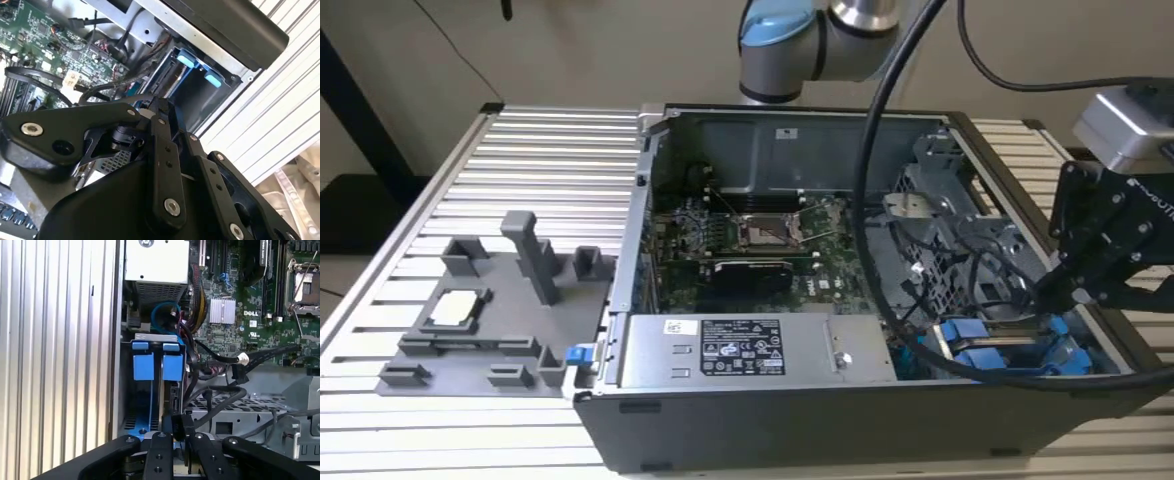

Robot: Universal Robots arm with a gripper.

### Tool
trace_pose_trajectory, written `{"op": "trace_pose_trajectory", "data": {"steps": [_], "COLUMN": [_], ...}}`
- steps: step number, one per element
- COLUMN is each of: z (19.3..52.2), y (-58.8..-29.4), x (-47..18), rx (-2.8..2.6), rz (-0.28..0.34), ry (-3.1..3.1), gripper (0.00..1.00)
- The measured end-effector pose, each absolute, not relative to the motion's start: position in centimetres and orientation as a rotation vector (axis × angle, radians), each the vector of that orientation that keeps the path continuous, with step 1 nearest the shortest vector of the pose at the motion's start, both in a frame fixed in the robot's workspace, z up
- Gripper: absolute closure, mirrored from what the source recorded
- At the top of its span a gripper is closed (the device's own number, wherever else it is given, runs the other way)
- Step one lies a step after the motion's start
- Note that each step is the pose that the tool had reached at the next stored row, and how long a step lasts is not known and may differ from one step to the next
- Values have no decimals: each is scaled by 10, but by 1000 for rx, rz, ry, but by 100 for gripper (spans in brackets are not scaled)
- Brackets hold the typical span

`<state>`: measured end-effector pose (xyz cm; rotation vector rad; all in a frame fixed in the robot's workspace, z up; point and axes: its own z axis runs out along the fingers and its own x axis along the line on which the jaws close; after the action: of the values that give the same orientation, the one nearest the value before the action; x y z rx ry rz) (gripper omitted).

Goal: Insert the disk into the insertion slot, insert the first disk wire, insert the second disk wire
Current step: 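Insert the first disk wire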

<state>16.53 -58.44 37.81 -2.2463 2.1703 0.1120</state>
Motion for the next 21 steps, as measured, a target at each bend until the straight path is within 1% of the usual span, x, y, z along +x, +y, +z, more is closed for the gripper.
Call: {"op": "trace_pose_trajectory", "data": {"steps": [5,10,18,21], "z": [373,372,362,360], "y": [-595,-596,-601,-601], "x": [165,165,166,167], "rx": [-2239,-2193,-2169,-2155], "rz": [120,203,238,264], "ry": [2169,2126,2111,2096], "gripper": [81,81,81,81]}}
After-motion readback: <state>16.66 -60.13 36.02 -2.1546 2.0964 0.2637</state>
